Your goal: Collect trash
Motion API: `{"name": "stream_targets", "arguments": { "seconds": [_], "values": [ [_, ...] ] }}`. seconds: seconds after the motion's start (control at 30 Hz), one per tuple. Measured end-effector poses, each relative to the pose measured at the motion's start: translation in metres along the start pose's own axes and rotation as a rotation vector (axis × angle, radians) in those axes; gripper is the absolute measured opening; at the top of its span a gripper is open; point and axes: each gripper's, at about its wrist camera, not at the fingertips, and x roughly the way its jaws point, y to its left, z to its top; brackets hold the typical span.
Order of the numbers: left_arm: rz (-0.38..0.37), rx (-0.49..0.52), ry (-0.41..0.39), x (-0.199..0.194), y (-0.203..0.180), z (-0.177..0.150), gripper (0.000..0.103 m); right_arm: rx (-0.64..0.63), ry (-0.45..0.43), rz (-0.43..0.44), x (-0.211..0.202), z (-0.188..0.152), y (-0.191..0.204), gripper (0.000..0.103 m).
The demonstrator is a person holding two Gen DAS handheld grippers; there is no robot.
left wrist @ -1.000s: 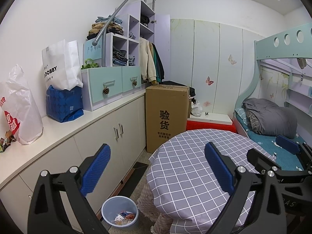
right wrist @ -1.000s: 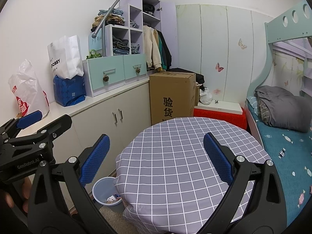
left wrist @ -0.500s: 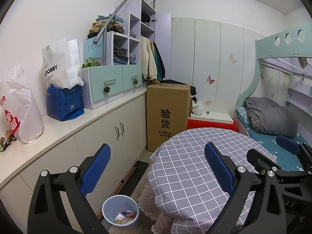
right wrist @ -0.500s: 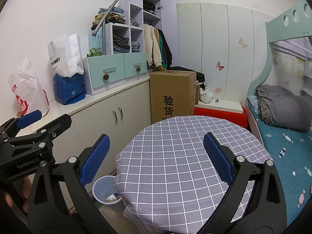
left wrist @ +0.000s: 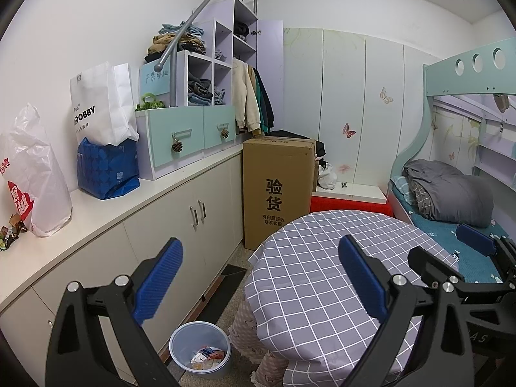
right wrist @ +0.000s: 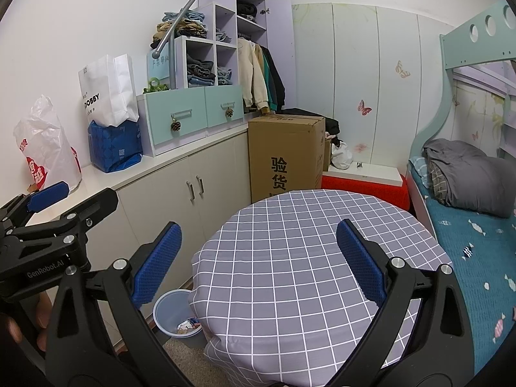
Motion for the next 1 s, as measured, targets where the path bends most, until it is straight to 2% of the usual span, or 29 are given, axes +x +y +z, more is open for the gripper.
{"name": "stream_targets", "arguments": {
  "seconds": [1.0],
  "values": [
    [0.001,0.003,0.008,0.0006,0.0048,-0.0004,0.095,0.000,0.006,0.005,0.0027,-0.0013,-0.0017,0.095]
  ]
}}
